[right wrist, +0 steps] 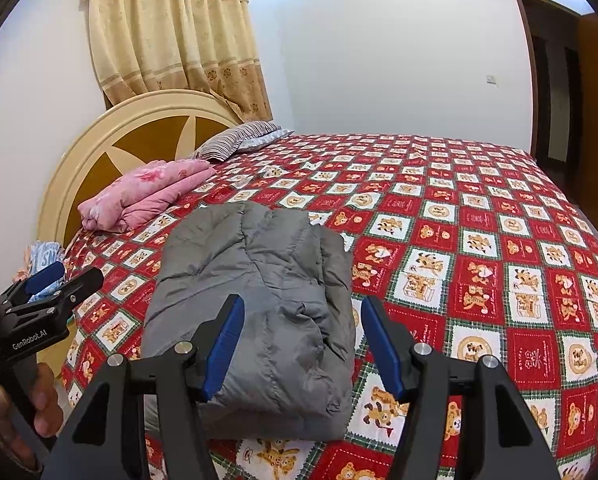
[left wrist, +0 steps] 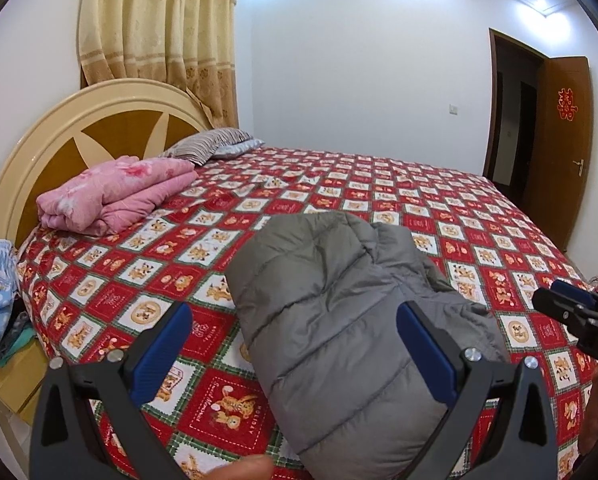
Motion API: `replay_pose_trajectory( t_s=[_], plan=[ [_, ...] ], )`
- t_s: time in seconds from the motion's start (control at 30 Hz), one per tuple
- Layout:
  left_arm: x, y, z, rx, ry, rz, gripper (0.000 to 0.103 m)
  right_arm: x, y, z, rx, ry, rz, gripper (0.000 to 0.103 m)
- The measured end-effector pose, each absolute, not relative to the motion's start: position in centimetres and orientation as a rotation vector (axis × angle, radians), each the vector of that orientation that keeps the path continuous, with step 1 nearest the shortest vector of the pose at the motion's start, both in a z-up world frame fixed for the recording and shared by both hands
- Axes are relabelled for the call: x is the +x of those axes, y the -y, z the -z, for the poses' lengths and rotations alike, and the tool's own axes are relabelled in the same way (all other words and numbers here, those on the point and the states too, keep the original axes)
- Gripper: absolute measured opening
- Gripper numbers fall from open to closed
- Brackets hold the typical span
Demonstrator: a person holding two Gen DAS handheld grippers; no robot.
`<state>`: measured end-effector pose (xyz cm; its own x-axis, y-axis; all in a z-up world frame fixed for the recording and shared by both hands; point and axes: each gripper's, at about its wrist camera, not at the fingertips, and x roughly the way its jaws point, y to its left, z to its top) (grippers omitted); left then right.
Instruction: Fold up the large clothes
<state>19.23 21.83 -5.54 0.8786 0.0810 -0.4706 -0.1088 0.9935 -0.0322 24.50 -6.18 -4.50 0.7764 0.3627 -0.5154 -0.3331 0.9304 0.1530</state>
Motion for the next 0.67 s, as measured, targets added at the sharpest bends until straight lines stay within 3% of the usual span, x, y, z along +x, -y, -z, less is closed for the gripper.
replay_pose_trajectory(
  t_s=[0.67],
  plan=[
    [19.0,-21.0,6.0,-0.021,-0.461,-0.145,0.103,24.9,7.3,6.5,0.067,-0.608,-0.365,0.062]
  ],
)
